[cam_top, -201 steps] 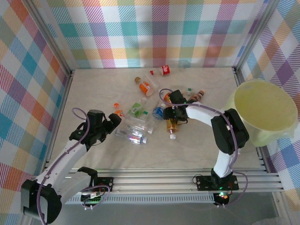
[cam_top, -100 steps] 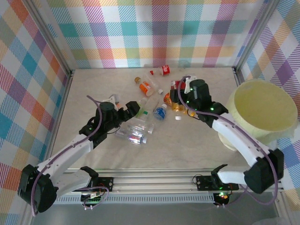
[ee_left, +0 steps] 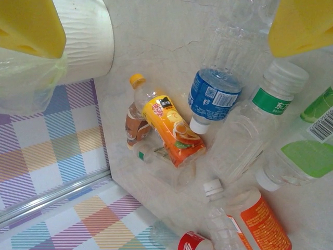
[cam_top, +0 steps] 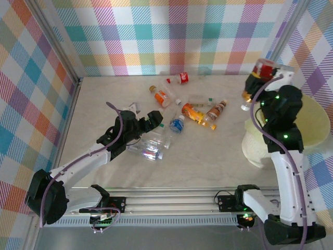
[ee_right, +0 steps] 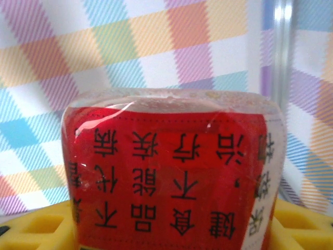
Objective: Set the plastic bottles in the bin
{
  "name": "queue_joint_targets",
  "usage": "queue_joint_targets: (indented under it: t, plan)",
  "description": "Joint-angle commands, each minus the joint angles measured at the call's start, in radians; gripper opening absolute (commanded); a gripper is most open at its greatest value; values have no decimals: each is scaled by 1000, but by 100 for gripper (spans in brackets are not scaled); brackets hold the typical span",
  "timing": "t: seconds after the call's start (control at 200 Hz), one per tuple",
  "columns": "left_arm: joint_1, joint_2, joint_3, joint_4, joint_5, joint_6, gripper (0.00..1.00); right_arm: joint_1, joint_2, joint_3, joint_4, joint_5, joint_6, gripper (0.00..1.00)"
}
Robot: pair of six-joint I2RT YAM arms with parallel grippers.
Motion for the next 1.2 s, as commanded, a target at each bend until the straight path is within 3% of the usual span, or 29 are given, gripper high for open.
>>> queue_joint_targets:
  t: [0.0, 0.195, 0.42, 0.745, 1.195]
  plan:
    - [-13, 8, 37, 2, -33, -8, 100, -142, 14, 51, -120, -78, 48, 51]
    - [-14, -4, 38, -57, -99, -13, 100, -438, 38, 71, -219, -191, 131, 51]
    - [-13, 4, 66, -140, -147, -34, 100, -577, 34, -19, -257, -202, 159, 53]
    - [-12, -10, 71, -265, -257, -88, 100, -593, 46, -204, -115, -433, 293, 56]
    - [-13, 39, 79, -297, -293, -175, 100, -593, 196, -334, 173, -649, 382, 65]
